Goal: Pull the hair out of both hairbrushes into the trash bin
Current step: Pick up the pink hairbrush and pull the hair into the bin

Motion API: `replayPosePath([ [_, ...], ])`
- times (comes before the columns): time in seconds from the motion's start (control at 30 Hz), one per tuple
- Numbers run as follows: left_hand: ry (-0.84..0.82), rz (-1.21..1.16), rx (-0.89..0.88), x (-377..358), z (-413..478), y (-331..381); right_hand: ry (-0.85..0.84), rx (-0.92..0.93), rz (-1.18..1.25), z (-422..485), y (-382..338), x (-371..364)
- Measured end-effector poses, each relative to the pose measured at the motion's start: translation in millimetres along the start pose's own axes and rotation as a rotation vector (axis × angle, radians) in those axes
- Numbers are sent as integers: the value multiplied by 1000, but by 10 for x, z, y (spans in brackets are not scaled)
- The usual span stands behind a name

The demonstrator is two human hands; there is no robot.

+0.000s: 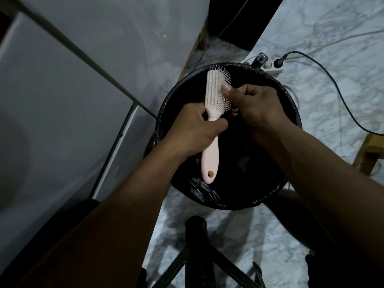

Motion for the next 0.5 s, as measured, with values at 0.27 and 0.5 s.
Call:
replayPosePath([
  [0.27,56,158,25,34,13,-66,224,-75,-173,37,-129,116],
  [0.5,110,335,26,65,17,-113,97,38,-572,122,99,134],
])
Point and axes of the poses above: each hand's wrist, its own z-axis towards the middle knuckle, its own x-axis out of the back of the hand, y = z × x, the point moved 2 cm from there along z, towards the middle knuckle, and after that the axes turned 7 degrees about y, right-handed, at the moved point
